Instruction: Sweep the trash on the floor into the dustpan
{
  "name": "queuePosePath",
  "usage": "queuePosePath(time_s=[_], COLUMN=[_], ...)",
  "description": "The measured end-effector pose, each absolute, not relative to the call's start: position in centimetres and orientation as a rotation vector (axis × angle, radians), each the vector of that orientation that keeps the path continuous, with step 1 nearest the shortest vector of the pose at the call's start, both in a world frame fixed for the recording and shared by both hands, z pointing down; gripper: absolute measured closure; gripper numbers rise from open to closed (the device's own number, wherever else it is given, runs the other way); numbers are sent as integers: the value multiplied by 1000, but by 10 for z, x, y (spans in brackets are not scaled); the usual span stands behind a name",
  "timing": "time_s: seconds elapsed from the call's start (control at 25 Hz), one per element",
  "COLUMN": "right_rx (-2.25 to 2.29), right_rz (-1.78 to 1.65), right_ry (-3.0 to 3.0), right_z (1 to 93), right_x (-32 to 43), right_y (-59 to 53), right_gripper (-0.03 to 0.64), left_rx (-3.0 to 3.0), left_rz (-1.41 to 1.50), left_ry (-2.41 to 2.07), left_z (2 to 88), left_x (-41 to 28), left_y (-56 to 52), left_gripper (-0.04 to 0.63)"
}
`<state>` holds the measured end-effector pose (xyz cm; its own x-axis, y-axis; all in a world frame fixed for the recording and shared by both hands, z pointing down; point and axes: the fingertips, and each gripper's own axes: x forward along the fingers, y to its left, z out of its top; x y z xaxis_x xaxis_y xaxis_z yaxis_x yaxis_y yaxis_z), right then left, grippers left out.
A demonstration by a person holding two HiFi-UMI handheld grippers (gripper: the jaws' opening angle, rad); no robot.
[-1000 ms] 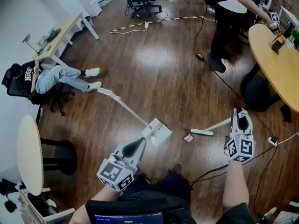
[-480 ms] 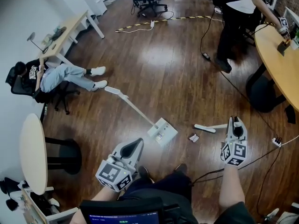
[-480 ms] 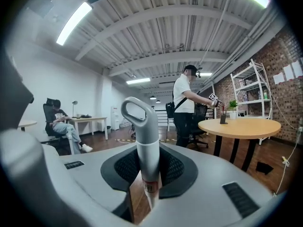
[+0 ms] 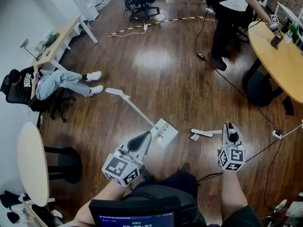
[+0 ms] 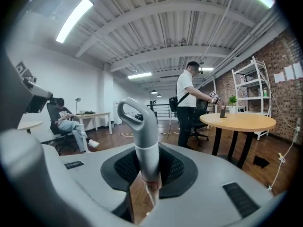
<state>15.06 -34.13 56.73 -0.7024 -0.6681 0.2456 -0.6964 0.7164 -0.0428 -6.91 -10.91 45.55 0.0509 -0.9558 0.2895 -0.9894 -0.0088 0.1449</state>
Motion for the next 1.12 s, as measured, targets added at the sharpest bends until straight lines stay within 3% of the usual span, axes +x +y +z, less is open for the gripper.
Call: queuePosePath(time_s=[0.8, 1.12], right_rx=[1161, 1246], right_rz=[246, 275], right_ry=[-2577, -2520], right_z=[565, 564], right_x=[68, 49], right_y=[-89, -58], right_gripper=[520, 520], left_rx=[2157, 2194], left_rz=[62, 66], left_ry=[-1810, -1732], left_z=[449, 454], left_x=[-161, -183], left_y=[60, 99], left_gripper=[580, 580])
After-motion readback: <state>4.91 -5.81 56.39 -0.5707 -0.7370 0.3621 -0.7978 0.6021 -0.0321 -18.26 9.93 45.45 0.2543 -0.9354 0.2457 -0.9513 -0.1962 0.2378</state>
